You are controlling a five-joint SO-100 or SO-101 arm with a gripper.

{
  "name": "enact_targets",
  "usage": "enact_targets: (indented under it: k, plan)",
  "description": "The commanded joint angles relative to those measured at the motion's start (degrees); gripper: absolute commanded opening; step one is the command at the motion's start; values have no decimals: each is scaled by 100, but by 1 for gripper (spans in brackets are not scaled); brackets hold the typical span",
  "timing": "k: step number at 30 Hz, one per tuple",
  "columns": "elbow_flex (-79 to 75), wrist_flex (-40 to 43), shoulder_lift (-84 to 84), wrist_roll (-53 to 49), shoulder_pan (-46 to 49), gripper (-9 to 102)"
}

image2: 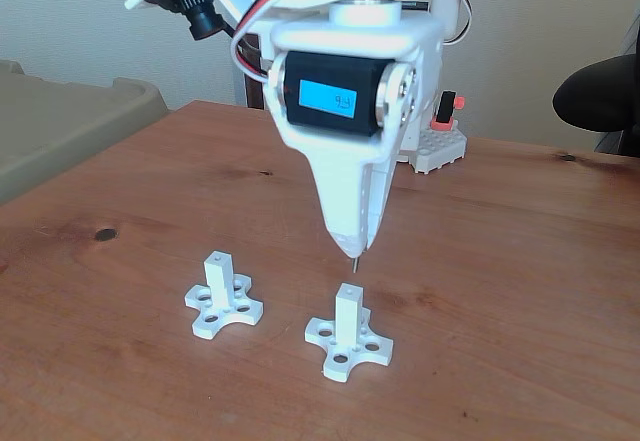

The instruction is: Grab the screw and set it in the hole.

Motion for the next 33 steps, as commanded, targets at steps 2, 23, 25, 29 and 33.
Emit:
enact_targets:
  k: [2, 23, 25, 29, 33]
  plan:
    - [-360, -62, 88, 18, 9, -4]
    - [-387, -167, -26, -9, 79, -4]
    - [-387, -167, -26, -9, 79, -4]
    - [-387, -176, -53, -9, 79, -4]
    - [-396, -185, -62, -18, 79, -4]
